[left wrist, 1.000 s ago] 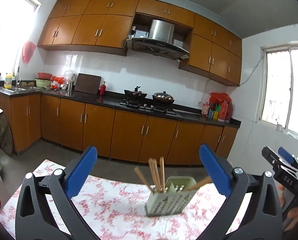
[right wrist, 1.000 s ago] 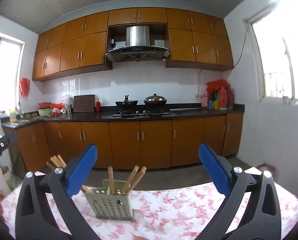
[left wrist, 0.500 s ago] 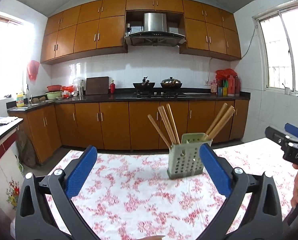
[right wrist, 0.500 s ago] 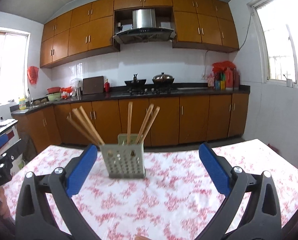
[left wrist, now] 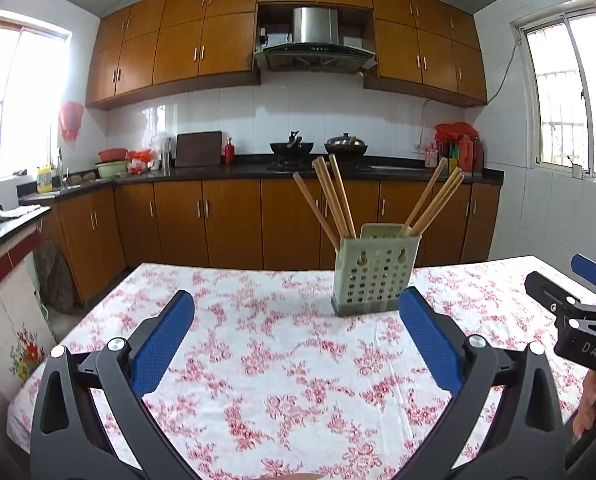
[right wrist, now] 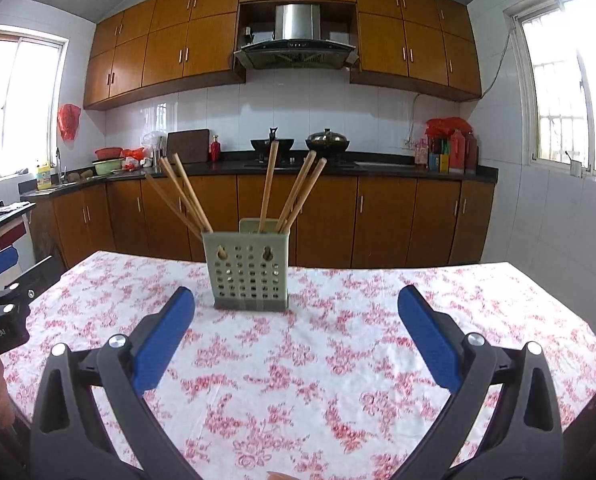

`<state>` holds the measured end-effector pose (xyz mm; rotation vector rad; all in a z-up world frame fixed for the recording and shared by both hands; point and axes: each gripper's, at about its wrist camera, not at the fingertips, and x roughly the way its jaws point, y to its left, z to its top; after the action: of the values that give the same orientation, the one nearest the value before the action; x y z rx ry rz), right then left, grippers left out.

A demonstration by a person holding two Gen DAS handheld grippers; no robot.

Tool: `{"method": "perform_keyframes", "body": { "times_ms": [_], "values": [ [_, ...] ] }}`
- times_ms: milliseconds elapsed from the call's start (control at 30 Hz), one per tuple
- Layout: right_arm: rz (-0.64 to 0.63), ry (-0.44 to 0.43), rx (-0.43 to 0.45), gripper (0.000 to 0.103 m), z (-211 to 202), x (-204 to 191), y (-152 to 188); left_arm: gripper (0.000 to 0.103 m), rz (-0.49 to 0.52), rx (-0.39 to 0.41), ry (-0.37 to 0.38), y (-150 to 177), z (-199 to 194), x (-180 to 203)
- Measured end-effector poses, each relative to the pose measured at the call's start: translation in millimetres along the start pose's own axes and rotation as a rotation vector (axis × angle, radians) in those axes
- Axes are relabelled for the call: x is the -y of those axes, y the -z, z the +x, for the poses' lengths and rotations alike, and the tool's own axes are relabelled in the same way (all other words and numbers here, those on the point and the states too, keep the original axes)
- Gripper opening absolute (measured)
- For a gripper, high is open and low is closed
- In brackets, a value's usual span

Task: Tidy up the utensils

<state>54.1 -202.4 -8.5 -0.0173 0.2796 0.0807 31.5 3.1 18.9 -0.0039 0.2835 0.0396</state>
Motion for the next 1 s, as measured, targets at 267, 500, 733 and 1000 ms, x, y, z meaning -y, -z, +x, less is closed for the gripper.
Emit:
{"method": "perform_keyframes", "body": {
  "times_ms": [267, 500, 733, 1000],
  "values": [
    [0.004, 0.000, -0.030, 0.099, 1, -1, 16, 0.101, 0.010, -0.015, -0.011, 13, -4, 0],
    [0.000, 0.014, -0.007, 0.099, -4, 1, 16, 0.101, -0.004, -0.017, -0.009, 17, -7, -2],
    [-0.002, 0.017, -0.013, 0.099, -3, 3, 20, 0.101, 0.000, -0.022, -0.004, 18, -8, 1],
    [-0.003, 0.014, -0.016, 0.099, -3, 4, 22, 0.101, -0.005, -0.027, -0.003, 19, -8, 0]
  ]
}}
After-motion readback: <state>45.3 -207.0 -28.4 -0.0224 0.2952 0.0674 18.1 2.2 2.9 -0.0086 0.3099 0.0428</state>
